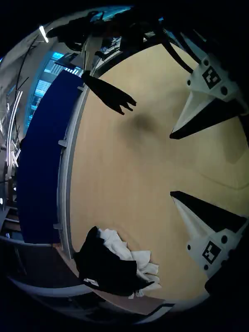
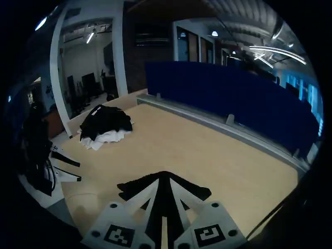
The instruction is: Fold towel
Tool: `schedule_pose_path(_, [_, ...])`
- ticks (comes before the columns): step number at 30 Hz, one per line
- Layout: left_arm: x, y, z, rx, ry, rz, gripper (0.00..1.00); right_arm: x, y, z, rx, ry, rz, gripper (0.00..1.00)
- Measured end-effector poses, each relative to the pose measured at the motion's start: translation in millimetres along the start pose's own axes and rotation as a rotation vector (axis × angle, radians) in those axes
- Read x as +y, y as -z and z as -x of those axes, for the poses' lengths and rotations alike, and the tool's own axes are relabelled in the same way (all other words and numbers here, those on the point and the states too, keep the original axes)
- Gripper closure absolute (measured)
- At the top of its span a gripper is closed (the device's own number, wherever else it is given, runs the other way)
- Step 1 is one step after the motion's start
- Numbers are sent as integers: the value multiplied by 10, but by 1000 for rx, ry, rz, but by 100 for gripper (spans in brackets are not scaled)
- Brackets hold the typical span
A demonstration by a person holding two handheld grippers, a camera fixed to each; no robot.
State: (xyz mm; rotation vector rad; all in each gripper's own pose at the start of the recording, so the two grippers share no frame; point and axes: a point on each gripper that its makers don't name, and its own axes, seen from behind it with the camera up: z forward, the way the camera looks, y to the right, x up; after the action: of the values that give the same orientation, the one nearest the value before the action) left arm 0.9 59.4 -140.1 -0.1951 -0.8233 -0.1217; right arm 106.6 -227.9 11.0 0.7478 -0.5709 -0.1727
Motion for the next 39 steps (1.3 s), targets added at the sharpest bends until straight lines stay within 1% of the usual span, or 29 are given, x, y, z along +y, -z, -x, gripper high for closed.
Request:
schedule_pose_path(6, [64,-39,-1,-6,-10,8,7,219,165,43,-1,-19,30,97])
schedule_pose_path(12, [126,-107,-13,-14,-21,16,7,517,366,107,-4,-43,69,97])
schedule_pose_path(20, [233,-134,-66,-21,-44,23,7,1034,631,258,-27,-53,137,97])
schedule_pose_path(26, [284,-155,-86,-26,-47,21,7,1467,838,390,-46,-64,188,97])
schedule_pose_path(32, [313,-180,-79,-30,-50,15,7,1867,1002,505,-66,-72,235,97])
schedule_pose_path(39, [327,-193,-67,-34,-53,10,7,2244,1159,652,-93,-88,275,97])
